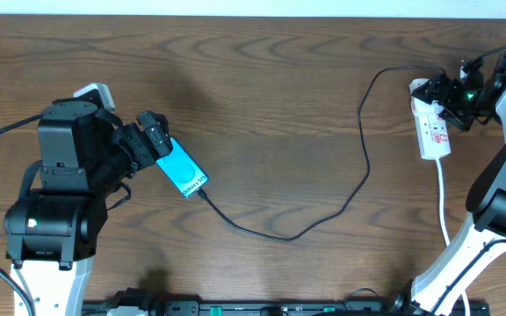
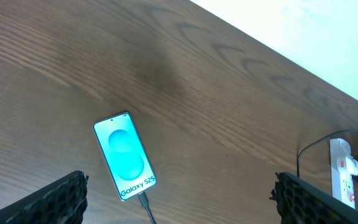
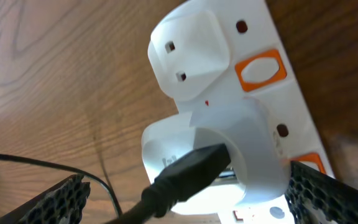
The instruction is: Plug charger to phone and switch on socket
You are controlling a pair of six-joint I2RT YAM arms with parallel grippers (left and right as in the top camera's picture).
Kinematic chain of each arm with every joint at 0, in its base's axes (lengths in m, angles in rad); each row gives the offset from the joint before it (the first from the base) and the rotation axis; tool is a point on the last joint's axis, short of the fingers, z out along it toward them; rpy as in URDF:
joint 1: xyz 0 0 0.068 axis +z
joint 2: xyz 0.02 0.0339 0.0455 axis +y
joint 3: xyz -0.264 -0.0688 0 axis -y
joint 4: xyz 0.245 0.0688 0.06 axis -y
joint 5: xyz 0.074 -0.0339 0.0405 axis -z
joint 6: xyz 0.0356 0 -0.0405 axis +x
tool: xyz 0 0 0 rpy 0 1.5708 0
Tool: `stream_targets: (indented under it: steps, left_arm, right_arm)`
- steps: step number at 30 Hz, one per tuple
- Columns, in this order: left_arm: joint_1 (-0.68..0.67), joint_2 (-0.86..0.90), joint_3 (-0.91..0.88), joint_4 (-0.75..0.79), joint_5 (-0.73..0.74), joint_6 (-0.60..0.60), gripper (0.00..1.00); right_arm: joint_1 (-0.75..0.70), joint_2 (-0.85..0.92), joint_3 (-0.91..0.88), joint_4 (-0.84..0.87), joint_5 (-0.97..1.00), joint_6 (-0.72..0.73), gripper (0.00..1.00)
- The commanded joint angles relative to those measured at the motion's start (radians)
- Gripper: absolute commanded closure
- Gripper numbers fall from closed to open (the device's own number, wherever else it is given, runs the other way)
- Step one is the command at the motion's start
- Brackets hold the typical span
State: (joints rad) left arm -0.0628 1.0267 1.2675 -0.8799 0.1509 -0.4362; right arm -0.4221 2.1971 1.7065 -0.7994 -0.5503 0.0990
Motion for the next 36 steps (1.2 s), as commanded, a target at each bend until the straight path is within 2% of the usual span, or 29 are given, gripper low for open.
stream_targets:
  steps: [1, 19, 36]
  left_arm:
    - [0.000, 0.000, 0.019, -0.002, -0.010, 0.021, 0.05]
    - [0.000, 0.000, 0.019, -0.002, -0.010, 0.021, 0.05]
    - [0.000, 0.000, 0.019, -0.002, -0.010, 0.021, 0.05]
  right_arm:
    - [0.027, 0.010, -0.008, -0.024, -0.031, 0.018, 0.01]
    - [0.000, 0.008, 0.011, -0.012, -0.028, 0.019, 0.01]
    - [-0.103, -0.036, 0.360, -0.403, -0.028, -0.080, 0.01]
